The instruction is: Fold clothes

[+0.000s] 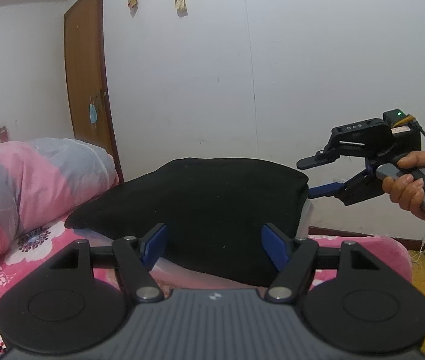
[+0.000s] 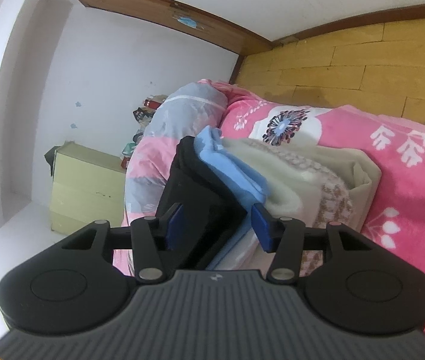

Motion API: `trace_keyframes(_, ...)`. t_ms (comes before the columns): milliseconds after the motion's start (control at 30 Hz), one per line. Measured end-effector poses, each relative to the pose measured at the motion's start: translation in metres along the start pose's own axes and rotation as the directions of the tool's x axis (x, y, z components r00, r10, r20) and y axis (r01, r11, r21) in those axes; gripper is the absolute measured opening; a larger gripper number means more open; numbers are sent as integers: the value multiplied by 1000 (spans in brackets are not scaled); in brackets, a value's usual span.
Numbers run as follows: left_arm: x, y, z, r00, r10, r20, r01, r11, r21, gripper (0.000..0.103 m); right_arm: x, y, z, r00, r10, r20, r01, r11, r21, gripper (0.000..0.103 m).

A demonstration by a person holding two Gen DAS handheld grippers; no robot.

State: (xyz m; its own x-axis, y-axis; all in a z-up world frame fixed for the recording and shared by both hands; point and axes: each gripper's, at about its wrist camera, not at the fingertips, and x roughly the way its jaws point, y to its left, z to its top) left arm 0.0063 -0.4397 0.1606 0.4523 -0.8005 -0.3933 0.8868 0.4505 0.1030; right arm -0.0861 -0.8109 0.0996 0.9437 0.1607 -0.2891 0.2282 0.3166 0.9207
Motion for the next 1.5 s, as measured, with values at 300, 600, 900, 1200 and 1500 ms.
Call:
trace_keyframes(300,-4,-2,-1,1000,-12,-1,12,1000,-15,71,-2,9,1,999,48,21,-46,997,-64,45)
trace_keyframes(600,-3,0,0,999,-34,-8,34,998,-56,71,-7,25,2,995,75,63,-62,981,-182,6)
trace_keyframes(900,2,-5,5,998,-55,-6,54,996,-73,71,-12,46,19,992,104,77,-84,971,-225,6)
trace_keyframes(1200,6,-9,4,997,-76,-8,75,994,-77,71,-13,29,25,990,111,85,-94,978,-187,6)
trace_keyframes(1500,-3,-7,1,995,-94,-21,92,994,-50,71,-2,-12,10,994,-57,92,77,971,-226,32)
